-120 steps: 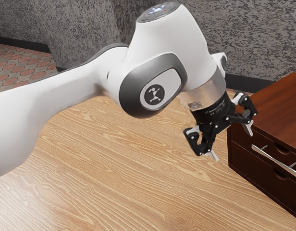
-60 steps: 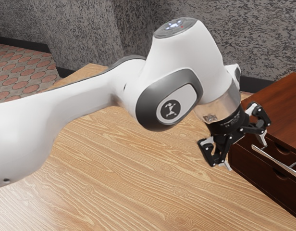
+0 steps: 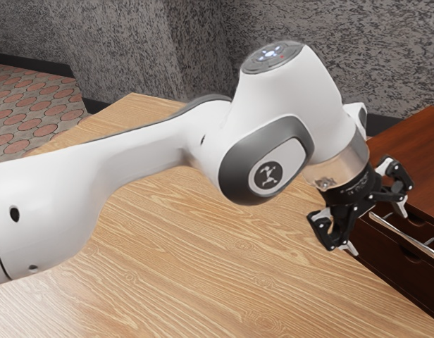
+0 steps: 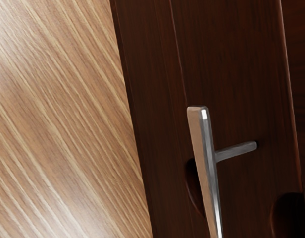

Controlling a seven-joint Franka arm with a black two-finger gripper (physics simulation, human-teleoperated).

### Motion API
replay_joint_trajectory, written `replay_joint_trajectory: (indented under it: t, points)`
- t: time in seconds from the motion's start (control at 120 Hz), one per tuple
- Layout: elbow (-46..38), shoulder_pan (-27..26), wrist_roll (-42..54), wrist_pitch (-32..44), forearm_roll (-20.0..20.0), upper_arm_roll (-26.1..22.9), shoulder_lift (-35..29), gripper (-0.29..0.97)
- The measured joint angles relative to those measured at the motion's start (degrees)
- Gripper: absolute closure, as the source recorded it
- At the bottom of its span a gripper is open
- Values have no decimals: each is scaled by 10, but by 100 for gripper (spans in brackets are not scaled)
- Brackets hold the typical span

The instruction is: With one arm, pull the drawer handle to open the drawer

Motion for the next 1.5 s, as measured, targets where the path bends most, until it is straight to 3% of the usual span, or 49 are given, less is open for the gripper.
replay_joint_trajectory:
  t: [0.558, 0.9, 1.5]
  points:
    - [4, 0, -1, 26, -3, 0, 20, 15]
    - [0, -1, -2, 31, -4, 0, 20, 30]
    - [-5, -1, -3, 17, -7, 0, 14, 73]
